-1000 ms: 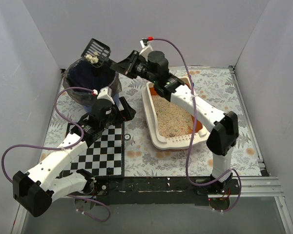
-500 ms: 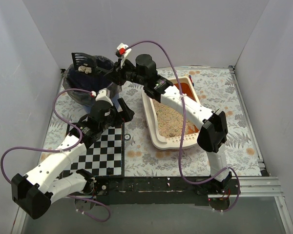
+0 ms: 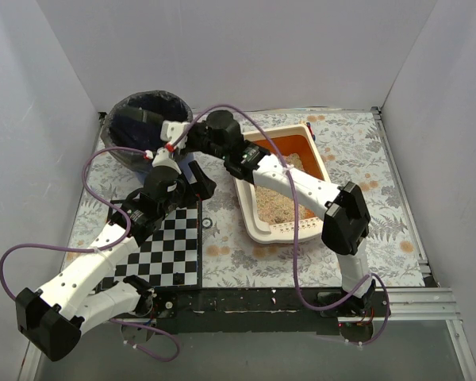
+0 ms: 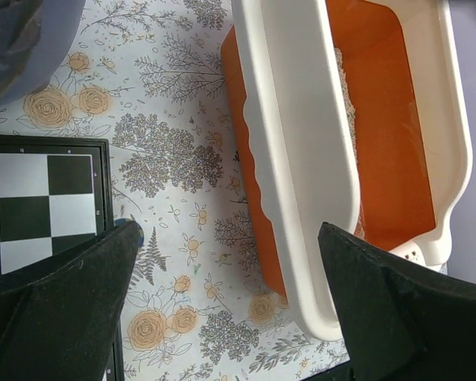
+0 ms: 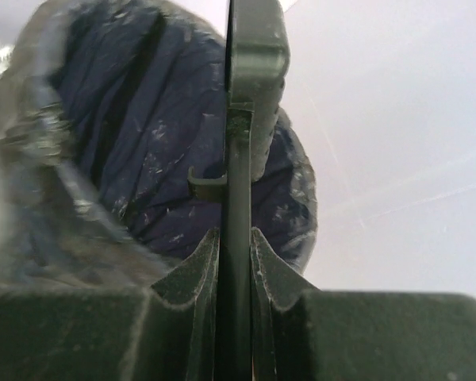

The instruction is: Clean the litter box

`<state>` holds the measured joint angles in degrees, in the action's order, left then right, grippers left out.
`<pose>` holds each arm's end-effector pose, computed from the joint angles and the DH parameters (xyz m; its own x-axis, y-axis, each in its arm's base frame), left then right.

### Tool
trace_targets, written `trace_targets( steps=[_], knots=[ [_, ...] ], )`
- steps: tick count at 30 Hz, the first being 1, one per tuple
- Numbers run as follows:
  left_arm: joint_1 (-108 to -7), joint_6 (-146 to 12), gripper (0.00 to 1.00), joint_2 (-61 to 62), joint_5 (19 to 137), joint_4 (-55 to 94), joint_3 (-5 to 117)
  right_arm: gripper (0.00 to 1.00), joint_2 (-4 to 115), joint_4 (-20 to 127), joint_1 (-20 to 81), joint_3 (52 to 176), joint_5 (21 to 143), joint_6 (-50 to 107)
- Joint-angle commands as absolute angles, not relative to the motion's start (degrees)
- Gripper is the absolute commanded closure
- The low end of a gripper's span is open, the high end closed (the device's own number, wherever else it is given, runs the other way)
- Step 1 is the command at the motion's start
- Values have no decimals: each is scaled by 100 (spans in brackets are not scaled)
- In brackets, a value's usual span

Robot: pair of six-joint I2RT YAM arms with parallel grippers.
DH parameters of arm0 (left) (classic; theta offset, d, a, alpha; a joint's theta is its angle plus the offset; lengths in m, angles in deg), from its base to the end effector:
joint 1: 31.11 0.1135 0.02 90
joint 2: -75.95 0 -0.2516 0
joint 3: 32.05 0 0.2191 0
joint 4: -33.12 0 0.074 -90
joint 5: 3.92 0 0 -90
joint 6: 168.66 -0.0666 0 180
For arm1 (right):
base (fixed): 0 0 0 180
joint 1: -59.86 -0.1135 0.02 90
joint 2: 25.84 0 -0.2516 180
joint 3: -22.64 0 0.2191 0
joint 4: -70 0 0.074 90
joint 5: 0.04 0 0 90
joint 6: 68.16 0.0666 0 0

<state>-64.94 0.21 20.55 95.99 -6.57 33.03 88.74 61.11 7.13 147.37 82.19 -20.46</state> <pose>0.1842 -0.1096 0.2876 -0.4968 -0.8306 -0.2516 -0.3257 0.4472 -0.8330 0.2837 0.3877 0.3840 0.5956 -0.3185 -0.7375 -0.6348 0.3760 -0.6750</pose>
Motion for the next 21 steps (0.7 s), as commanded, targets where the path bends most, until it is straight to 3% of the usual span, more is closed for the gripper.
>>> trace_targets(
  steps=[1, 9, 21],
  knots=[
    [-6486, -26, 2, 2154, 9724, -651, 3289, 99, 8490, 6851, 449, 14339, 8846, -3599],
    [-6486, -43, 2, 2163, 9750, -651, 3306, 99, 8367, 7238, 449, 14356, 8547, -2748],
    [-6486, -61, 2, 2172, 9706, -633, 3297, 99, 8173, 7765, 458, 14418, 9230, -1245]
  ],
)
